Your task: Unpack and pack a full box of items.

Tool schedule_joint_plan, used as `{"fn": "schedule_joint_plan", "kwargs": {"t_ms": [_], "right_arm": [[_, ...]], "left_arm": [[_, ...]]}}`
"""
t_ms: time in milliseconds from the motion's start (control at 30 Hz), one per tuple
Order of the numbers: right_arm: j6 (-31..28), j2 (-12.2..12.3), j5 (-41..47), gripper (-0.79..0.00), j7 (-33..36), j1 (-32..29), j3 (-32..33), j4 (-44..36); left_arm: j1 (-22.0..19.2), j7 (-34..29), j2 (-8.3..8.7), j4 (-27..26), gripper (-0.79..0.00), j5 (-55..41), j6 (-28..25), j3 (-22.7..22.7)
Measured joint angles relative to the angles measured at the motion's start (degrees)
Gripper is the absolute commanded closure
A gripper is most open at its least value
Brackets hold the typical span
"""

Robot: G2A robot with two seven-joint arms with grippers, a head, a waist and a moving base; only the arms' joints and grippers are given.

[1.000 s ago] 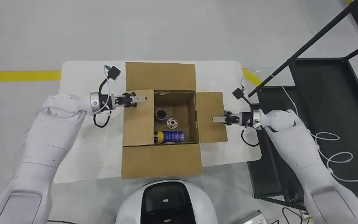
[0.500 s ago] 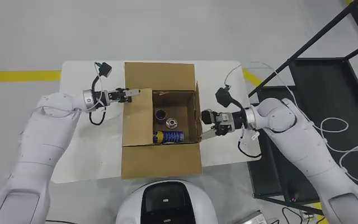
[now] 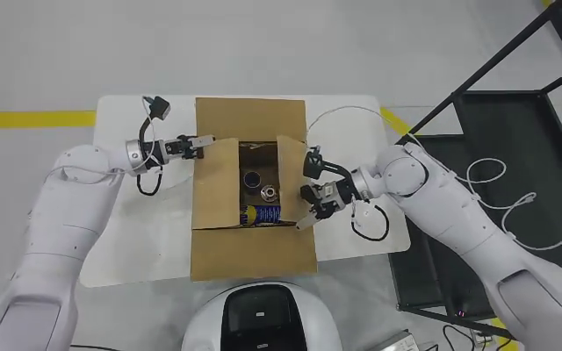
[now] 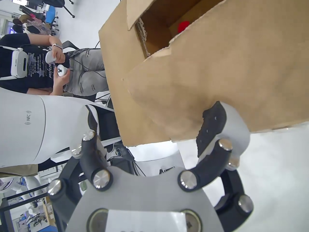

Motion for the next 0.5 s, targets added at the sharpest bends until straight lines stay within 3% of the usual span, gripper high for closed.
{"fn": "schedule_joint_plan", "kwargs": {"t_ms": [400, 500], "right_arm": [[-0.9, -2.6, -0.8, -0.785, -0.9, 4.0, -4.5, 3.8], [-2.4, -2.5, 2.7, -0.785, -2.4, 3.5, -4.3, 2.4]], "left_arm": [[0.3, -0.4, 1.29, 0.3, -0.785, -2.4, -1.1, -4.4], [0.1, -0.2, 1.80, 1.6, -0.785, -2.9, -1.0, -6.2]]}}
